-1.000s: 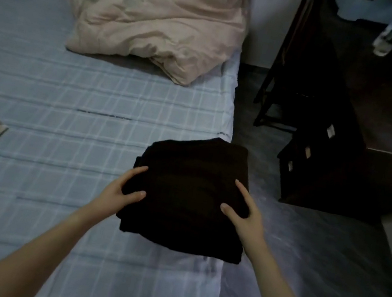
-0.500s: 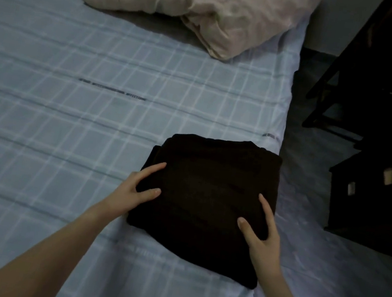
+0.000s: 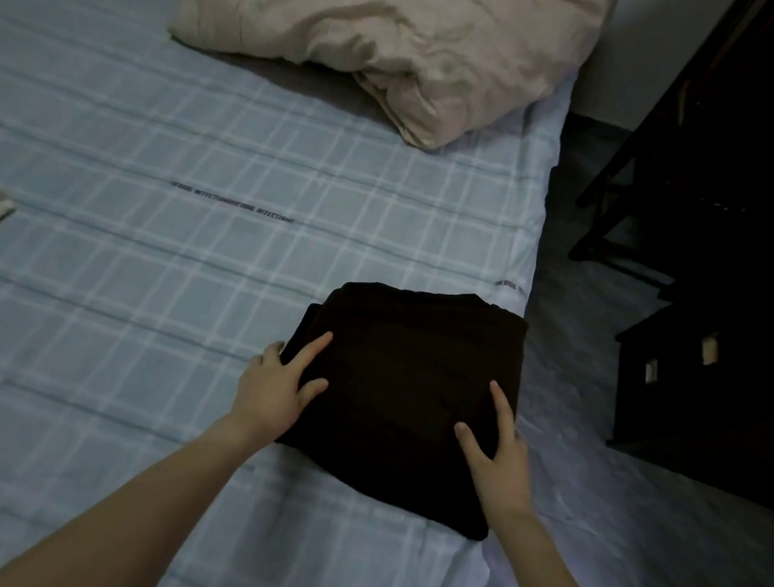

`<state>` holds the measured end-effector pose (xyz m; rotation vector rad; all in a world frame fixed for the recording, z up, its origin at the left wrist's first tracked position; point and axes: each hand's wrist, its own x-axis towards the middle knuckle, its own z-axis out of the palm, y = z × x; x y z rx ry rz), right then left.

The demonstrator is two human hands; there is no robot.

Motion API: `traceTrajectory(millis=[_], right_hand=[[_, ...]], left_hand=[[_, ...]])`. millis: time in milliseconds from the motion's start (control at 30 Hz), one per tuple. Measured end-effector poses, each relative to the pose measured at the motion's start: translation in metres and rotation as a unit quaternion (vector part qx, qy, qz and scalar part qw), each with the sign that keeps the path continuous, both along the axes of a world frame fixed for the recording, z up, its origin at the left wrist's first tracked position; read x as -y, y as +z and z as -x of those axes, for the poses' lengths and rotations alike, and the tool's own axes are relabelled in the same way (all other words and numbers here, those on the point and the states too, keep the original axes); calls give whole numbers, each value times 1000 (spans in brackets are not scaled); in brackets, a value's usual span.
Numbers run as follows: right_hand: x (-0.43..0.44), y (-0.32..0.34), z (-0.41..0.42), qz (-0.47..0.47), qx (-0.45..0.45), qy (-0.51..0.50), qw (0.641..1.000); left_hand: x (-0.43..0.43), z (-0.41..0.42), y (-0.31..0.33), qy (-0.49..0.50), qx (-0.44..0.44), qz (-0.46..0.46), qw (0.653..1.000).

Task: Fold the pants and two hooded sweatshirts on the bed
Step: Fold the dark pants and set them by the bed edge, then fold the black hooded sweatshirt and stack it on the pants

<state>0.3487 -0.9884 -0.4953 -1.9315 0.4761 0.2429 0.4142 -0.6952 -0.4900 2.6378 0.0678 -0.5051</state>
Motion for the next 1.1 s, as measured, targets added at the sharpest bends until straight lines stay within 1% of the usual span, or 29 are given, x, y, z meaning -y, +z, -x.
traceTrajectory(millis=[33,67,100,167,233,300,367,433,567,667,767,900,1000,1100], right_hand=[[-2,10,2,50,-7,8,999],[-4,21,5,109,-2,25,994],[-8,35,10,170,15,46,984],[-16,66,21,256,80,79,960],[-25,103,33,302,144,93,938],[-32,140,51,326,188,97,921],[-38,177,76,342,226,103,906],[-39,210,106,355,246,113,895],[-40,255,178,350,257,125,892],[-37,262,237,335,235,151,900],[-37,245,286,307,199,209,907],[-49,233,317,291,176,316,886],[-69,250,320,274,201,349,873],[-95,273,318,263,254,352,862]], left_hand=[[5,4,12,-15,21,-63,998],[8,8,26,-30,46,-96,994],[12,13,42,-48,76,-105,990],[19,26,77,-90,155,-87,980],[27,42,117,-118,232,-80,962],[35,64,158,-133,274,-69,950],[41,91,197,-138,305,-59,940],[45,124,230,-139,326,-55,934],[52,210,272,-137,323,-34,936],[54,284,273,-130,293,-39,946],[53,353,254,-116,261,-45,957],[44,414,245,-81,236,-67,966],[25,434,261,-39,240,-72,967],[-1,445,285,0,263,-66,963]])
